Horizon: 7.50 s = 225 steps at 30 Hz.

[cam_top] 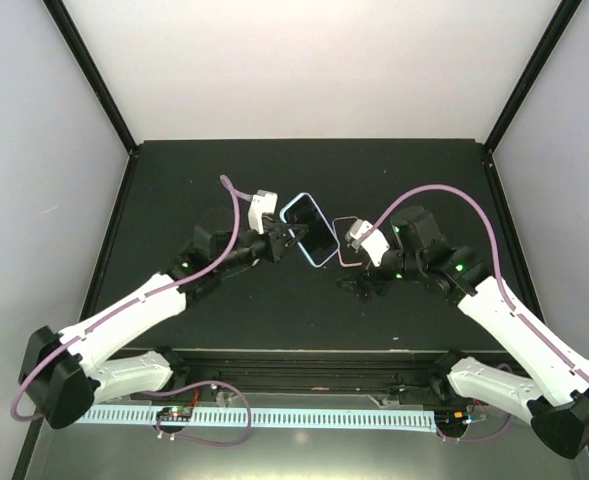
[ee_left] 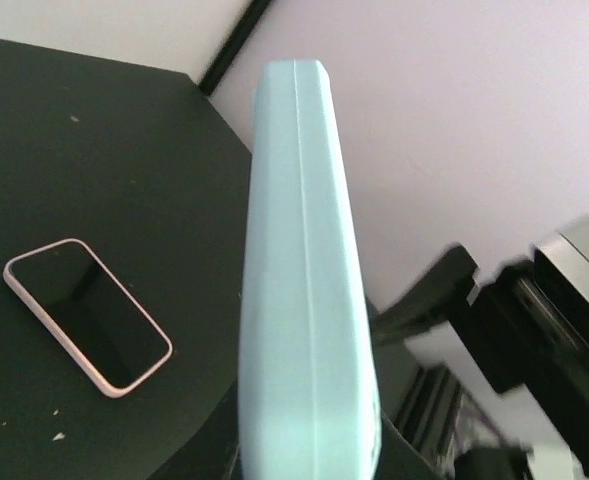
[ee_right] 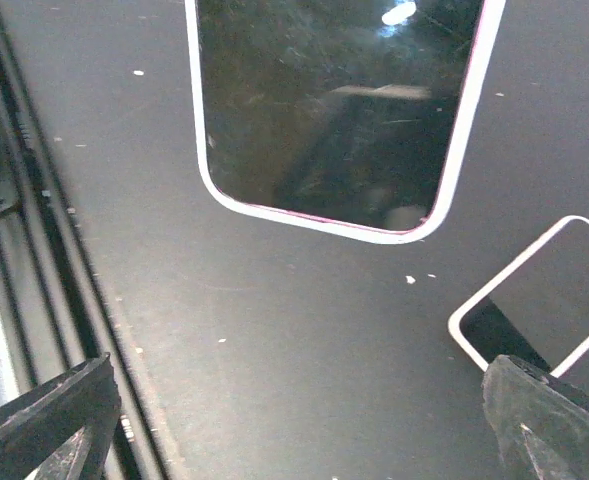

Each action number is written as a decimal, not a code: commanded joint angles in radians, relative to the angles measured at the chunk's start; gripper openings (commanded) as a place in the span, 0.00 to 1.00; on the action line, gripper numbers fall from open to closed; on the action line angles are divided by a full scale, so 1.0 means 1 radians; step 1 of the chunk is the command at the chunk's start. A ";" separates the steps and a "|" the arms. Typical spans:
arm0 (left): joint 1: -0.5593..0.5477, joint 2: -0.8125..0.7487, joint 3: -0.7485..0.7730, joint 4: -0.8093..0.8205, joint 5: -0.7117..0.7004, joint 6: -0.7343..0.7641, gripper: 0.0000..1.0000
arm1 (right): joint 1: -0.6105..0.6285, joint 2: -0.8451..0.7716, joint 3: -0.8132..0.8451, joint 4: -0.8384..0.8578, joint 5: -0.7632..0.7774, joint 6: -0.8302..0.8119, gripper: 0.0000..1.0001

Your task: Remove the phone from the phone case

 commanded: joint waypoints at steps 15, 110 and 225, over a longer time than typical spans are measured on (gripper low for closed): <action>0.120 -0.246 -0.087 -0.144 0.688 0.617 0.02 | 0.007 0.135 0.059 -0.240 -0.517 -0.433 0.79; 0.132 -0.079 -0.090 0.073 0.989 0.320 0.02 | 0.023 0.223 0.054 0.267 -0.560 0.021 0.40; -0.408 0.391 -0.021 -0.185 -0.751 0.266 0.76 | -0.089 0.778 0.103 0.172 -0.331 0.788 0.01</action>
